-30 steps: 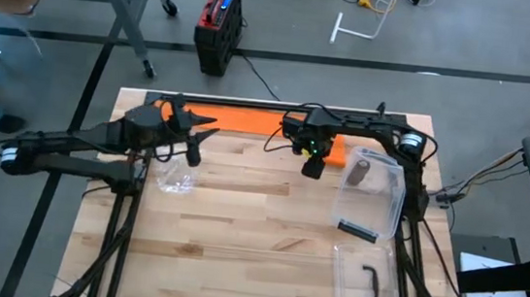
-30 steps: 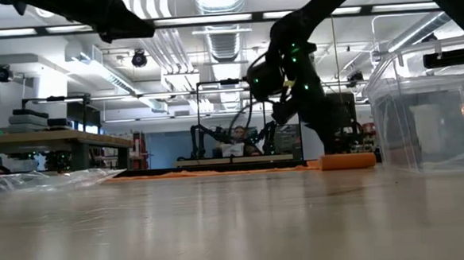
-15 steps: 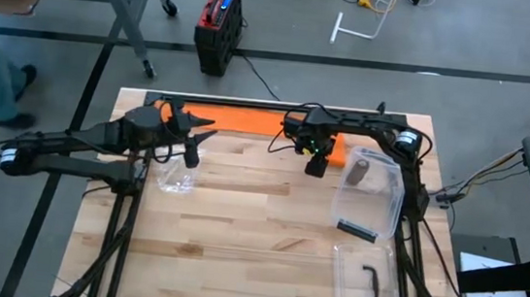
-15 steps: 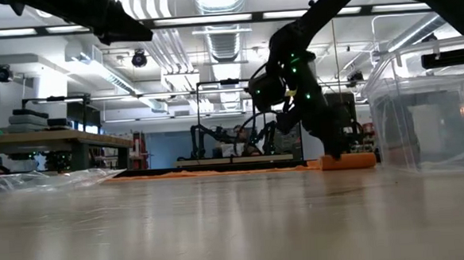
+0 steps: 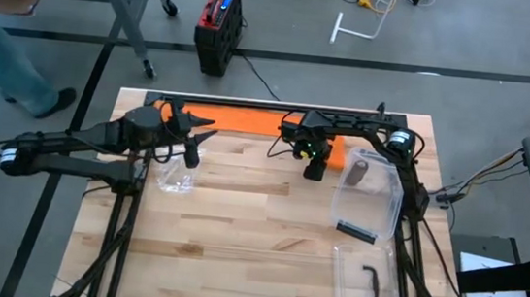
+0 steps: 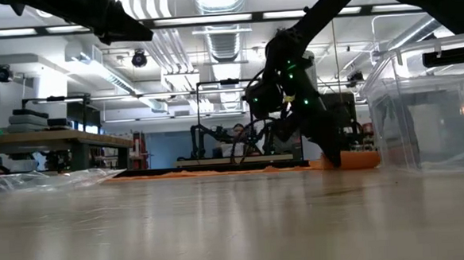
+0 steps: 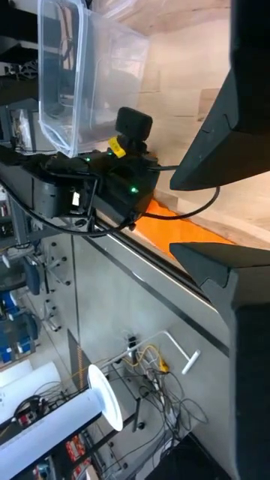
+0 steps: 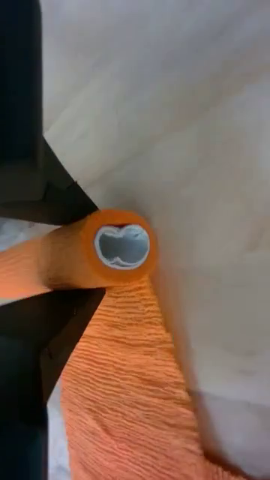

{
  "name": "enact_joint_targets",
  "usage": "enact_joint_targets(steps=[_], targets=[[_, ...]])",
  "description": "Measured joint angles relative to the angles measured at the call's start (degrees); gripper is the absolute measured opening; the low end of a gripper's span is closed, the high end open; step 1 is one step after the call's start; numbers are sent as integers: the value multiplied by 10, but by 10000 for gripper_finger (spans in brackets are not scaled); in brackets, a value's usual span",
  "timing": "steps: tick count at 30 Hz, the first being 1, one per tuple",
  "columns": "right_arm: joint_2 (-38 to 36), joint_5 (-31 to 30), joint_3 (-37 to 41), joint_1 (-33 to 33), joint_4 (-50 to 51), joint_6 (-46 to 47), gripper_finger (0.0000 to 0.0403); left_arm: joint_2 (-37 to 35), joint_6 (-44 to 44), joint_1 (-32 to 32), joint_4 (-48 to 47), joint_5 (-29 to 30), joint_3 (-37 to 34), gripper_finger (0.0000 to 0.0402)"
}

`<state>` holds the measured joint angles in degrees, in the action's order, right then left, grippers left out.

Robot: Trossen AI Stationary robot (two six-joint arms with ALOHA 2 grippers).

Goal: Roll bandage
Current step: Roll the orange bandage

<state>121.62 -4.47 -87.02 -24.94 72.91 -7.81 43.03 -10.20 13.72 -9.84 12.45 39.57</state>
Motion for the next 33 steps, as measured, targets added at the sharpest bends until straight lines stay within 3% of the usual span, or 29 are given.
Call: enact_joint_targets(steps=[4,9,16,26,33], targets=[[-1,37,-29,11,20,3,73,0,-14,0,0,-2,0,114],[-3,74,-102,34,44,3,43,0,-52,0,3,-72,-32,114],[-3,143,-229,66,63,7,56,2,-68,-25,46,-148,-70,114],[-4,267,-401,123,86,58,48,68,-77,-116,87,-150,-53,114],[-4,276,-460,202,112,97,57,118,-52,-226,87,-135,11,114]])
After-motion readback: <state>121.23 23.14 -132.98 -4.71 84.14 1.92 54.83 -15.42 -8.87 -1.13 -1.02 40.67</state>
